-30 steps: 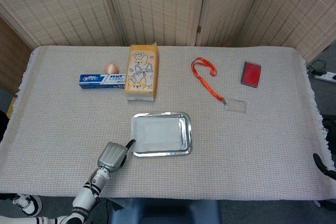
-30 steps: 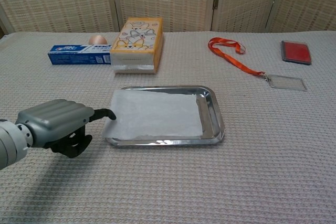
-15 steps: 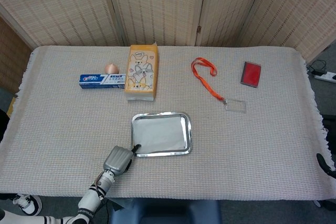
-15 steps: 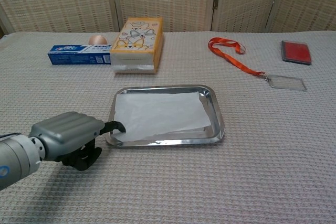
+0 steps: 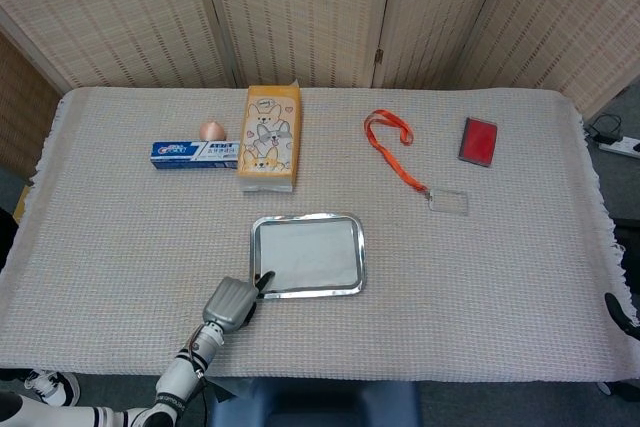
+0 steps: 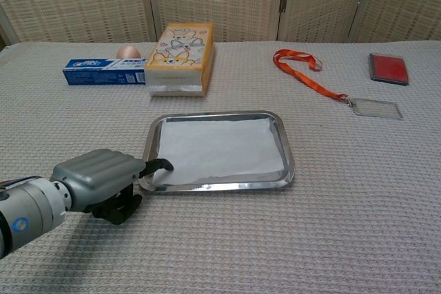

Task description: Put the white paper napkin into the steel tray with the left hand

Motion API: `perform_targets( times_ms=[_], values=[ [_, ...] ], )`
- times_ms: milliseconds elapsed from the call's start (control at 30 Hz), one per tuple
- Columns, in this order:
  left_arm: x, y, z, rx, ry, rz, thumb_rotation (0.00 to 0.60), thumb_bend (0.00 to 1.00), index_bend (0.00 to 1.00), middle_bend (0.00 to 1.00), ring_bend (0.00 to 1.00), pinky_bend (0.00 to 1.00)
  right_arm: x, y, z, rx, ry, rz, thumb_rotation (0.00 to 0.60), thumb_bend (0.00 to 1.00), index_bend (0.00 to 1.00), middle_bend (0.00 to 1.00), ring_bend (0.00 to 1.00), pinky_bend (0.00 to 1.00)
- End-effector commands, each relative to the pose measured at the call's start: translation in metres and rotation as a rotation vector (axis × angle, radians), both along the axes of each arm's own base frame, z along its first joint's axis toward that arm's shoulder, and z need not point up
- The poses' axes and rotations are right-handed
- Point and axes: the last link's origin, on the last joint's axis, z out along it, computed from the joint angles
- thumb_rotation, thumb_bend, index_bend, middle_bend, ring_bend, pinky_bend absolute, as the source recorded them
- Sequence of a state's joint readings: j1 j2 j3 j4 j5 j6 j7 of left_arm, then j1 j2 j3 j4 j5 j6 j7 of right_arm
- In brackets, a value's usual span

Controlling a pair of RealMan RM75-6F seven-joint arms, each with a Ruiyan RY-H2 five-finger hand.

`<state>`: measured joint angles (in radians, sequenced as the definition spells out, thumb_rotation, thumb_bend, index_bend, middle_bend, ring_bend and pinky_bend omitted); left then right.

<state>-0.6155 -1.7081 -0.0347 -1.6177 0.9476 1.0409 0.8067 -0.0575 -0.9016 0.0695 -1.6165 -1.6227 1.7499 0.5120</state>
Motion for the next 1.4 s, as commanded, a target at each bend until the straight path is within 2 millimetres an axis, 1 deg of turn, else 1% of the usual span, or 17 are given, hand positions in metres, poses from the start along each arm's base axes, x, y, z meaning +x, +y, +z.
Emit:
perform_targets(
  times_ms=[33, 367, 533, 600, 700, 733, 800, 833, 900, 967, 1000, 1067, 1133, 1200, 1300, 1333, 1400],
  values=[
    [0.0, 0.002, -0.001, -0.002, -0.003, 0.003, 0.6, 0.72, 0.12, 1.0, 1.0, 1.0, 0.0, 0.0, 0.0, 0.0, 0.0, -0.001, 0.6, 0.4, 0.0, 0.0, 0.0, 0.0],
    [0.007, -0.004, 0.005, 0.021, -0.037, -0.033, 0.6, 0.72, 0.09, 1.0, 1.0, 1.0, 0.0, 0.0, 0.0, 0.0, 0.002, 0.0, 0.6, 0.4, 0.0, 0.0, 0.0, 0.0],
    [0.009, -0.009, 0.015, 0.05, -0.049, -0.055, 0.6, 0.72, 0.07, 1.0, 1.0, 1.0, 0.0, 0.0, 0.0, 0.0, 0.005, 0.001, 0.6, 0.4, 0.0, 0.0, 0.0, 0.0],
    [0.009, -0.011, 0.025, 0.083, -0.065, -0.066, 0.6, 0.72, 0.07, 1.0, 1.0, 1.0, 0.0, 0.0, -0.001, 0.002, 0.006, 0.001, 0.6, 0.4, 0.0, 0.0, 0.0, 0.0],
    [0.003, -0.013, 0.049, 0.161, -0.114, -0.065, 0.6, 0.7, 0.06, 1.0, 0.98, 1.0, 0.0, 0.0, -0.002, 0.008, 0.013, 0.001, 0.6, 0.4, 0.0, 0.0, 0.0, 0.0],
    [-0.002, -0.015, 0.06, 0.201, -0.138, -0.06, 0.6, 0.66, 0.06, 1.0, 0.94, 1.0, 0.001, 0.0, -0.003, 0.013, 0.017, 0.0, 0.6, 0.4, 0.0, 0.0, 0.0, 0.0],
    [-0.012, -0.017, 0.079, 0.26, -0.18, -0.044, 0.6, 0.6, 0.05, 0.97, 0.82, 0.96, 0.001, -0.001, -0.006, 0.022, 0.025, 0.0, 0.6, 0.4, 0.0, 0.0, 0.0, 0.0],
    [-0.021, -0.02, 0.091, 0.296, -0.206, -0.031, 0.6, 0.57, 0.04, 0.91, 0.73, 0.89, 0.002, -0.002, -0.009, 0.03, 0.032, 0.0, 0.6, 0.4, 0.0, 0.0, 0.0, 0.0],
    [-0.039, -0.025, 0.113, 0.356, -0.243, -0.004, 0.6, 0.52, 0.04, 0.7, 0.54, 0.67, 0.003, -0.003, -0.014, 0.046, 0.045, -0.001, 0.6, 0.4, 0.0, 0.0, 0.0, 0.0],
    [-0.057, -0.032, 0.131, 0.401, -0.26, 0.025, 0.6, 0.48, 0.05, 0.47, 0.34, 0.36, 0.004, -0.004, -0.02, 0.059, 0.06, -0.004, 0.6, 0.4, 0.0, 0.0, 0.0, 0.0],
    [-0.07, -0.038, 0.143, 0.427, -0.26, 0.045, 0.6, 0.46, 0.06, 0.41, 0.28, 0.28, 0.005, -0.005, -0.023, 0.068, 0.072, -0.006, 0.6, 0.4, 0.0, 0.0, 0.0, 0.0],
    [-0.089, -0.047, 0.16, 0.467, -0.245, 0.076, 0.6, 0.41, 0.11, 0.24, 0.13, 0.09, 0.007, -0.007, -0.029, 0.078, 0.094, -0.008, 0.6, 0.4, 0.0, 0.0, 0.0, 0.0],
    [-0.108, -0.058, 0.178, 0.529, -0.219, 0.102, 0.6, 0.37, 0.12, 0.15, 0.04, 0.01, 0.008, -0.01, -0.037, 0.087, 0.123, -0.012, 0.6, 0.4, 0.0, 0.0, 0.0, 0.0],
    [-0.122, -0.067, 0.192, 0.577, -0.204, 0.113, 0.6, 0.35, 0.12, 0.12, 0.01, 0.0, 0.008, -0.013, -0.044, 0.1, 0.149, -0.02, 0.6, 0.4, 0.0, 0.0, 0.0, 0.0],
    [-0.143, -0.084, 0.21, 0.636, -0.209, 0.178, 0.6, 0.34, 0.1, 0.08, 0.0, 0.0, 0.007, -0.018, -0.058, 0.129, 0.198, -0.047, 0.6, 0.4, 0.0, 0.0, 0.0, 0.0],
    [-0.146, -0.087, 0.213, 0.623, -0.182, 0.199, 0.6, 0.33, 0.07, 0.05, 0.0, 0.0, 0.007, -0.019, -0.06, 0.133, 0.207, -0.053, 0.6, 0.4, 0.0, 0.0, 0.0, 0.0],
    [-0.142, -0.089, 0.218, 0.599, -0.176, 0.208, 0.6, 0.32, 0.03, 0.01, 0.0, 0.0, 0.006, -0.022, -0.066, 0.142, 0.222, -0.068, 0.6, 0.4, 0.0, 0.0, 0.0, 0.0]
  ],
)
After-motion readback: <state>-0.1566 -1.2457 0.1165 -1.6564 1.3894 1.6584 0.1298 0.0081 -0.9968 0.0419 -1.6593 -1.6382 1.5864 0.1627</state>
